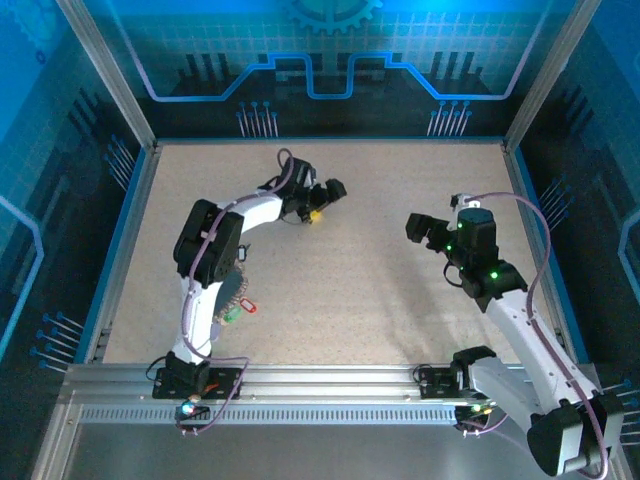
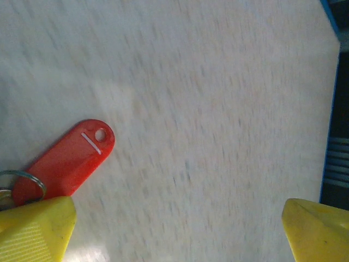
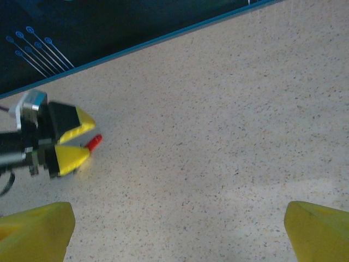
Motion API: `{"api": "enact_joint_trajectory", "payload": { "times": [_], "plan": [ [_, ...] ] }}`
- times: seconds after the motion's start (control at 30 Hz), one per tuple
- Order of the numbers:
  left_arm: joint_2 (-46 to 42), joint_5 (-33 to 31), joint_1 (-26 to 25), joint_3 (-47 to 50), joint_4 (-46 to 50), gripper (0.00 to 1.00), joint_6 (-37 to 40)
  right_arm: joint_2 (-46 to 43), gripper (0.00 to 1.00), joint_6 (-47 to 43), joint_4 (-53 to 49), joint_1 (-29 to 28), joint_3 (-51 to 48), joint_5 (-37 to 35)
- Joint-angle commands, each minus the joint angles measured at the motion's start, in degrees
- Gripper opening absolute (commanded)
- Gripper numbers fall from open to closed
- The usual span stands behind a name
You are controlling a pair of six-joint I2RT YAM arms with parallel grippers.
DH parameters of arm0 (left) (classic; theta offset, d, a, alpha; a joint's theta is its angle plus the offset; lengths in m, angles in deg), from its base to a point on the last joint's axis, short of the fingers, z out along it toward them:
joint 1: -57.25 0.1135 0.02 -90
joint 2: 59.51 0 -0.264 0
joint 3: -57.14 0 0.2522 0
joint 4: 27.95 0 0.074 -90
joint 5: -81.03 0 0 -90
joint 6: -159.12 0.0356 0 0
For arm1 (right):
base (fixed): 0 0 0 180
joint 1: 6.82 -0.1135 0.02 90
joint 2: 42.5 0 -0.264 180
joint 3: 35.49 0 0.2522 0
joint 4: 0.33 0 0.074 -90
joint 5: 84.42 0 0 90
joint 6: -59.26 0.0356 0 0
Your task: Put the keys on the keyring
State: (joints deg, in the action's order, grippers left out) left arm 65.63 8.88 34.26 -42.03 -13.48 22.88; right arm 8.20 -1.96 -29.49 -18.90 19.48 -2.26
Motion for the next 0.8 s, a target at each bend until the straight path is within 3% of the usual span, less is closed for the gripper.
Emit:
{"api": "enact_joint_trajectory", "payload": {
  "times": [0.0, 0.13, 0.23, 0.4, 0.53, 0.7, 0.77],
  "plan": [
    [-0.07, 1.83, -4.41, 8.21, 6.24, 0.99, -1.05, -1.62, 1.0, -1.6, -0.34, -0.92, 0.47, -4.37],
    [-3.77, 3.22, -8.83, 11.22, 11.63, 0.99, 1.74, -6.92, 1.0, -5.32, 4.06, -0.76, -2.5, -9.59],
    [-7.15, 3.17, -11.4, 12.26, 16.86, 0.99, 4.33, -9.47, 1.0, -7.55, 12.55, 0.77, -7.12, -6.81],
    [-15.07, 0.26, -13.69, 11.76, 28.83, 0.99, 10.36, -3.64, 0.99, -3.9, 10.75, 2.3, -6.4, -5.3],
    [-25.55, -2.55, -13.52, 11.4, 36.33, 0.99, 14.03, 2.86, 0.99, -4.79, 7.91, 2.47, -3.41, 1.77],
    [-37.92, -7.91, -10.65, 11.88, 42.88, 0.99, 17.13, 13.73, 0.78, -12.62, 10.24, -1.03, 0.0, 17.21],
    [-42.5, -9.97, -7.75, 16.24, 42.36, 0.99, 15.98, 19.92, 0.72, -15.89, 7.63, -4.51, 3.62, 18.89]
  ]
}}
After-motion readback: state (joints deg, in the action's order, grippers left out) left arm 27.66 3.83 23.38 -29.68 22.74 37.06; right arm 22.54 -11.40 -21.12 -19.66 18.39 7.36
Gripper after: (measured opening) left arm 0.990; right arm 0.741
